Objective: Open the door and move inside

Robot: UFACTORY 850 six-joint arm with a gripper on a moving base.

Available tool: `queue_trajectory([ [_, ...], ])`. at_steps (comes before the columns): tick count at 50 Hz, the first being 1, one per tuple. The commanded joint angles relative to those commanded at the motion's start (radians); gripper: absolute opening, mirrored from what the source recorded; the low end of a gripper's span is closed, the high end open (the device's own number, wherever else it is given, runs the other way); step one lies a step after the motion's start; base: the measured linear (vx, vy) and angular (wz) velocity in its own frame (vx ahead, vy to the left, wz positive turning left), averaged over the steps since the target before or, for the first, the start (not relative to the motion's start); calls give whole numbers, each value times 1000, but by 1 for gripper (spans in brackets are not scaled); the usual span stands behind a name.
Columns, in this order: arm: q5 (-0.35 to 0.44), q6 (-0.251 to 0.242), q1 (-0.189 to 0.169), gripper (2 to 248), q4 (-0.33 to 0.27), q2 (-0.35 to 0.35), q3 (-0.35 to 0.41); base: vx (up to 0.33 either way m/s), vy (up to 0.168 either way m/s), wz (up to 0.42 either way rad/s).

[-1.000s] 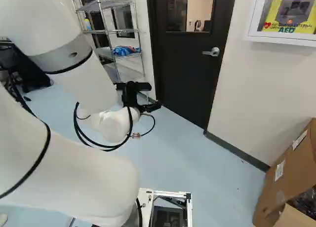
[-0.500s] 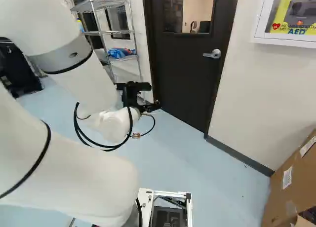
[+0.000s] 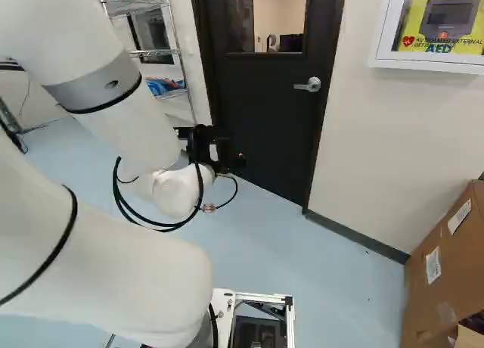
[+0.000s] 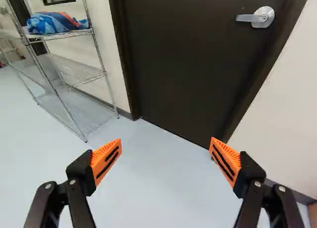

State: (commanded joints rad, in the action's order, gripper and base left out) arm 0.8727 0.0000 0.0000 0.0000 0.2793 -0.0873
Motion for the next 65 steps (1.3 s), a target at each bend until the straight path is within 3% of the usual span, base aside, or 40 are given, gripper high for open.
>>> queue_trajectory([
  [65, 0, 0, 0, 247, 0, 0, 0, 169, 69, -279],
])
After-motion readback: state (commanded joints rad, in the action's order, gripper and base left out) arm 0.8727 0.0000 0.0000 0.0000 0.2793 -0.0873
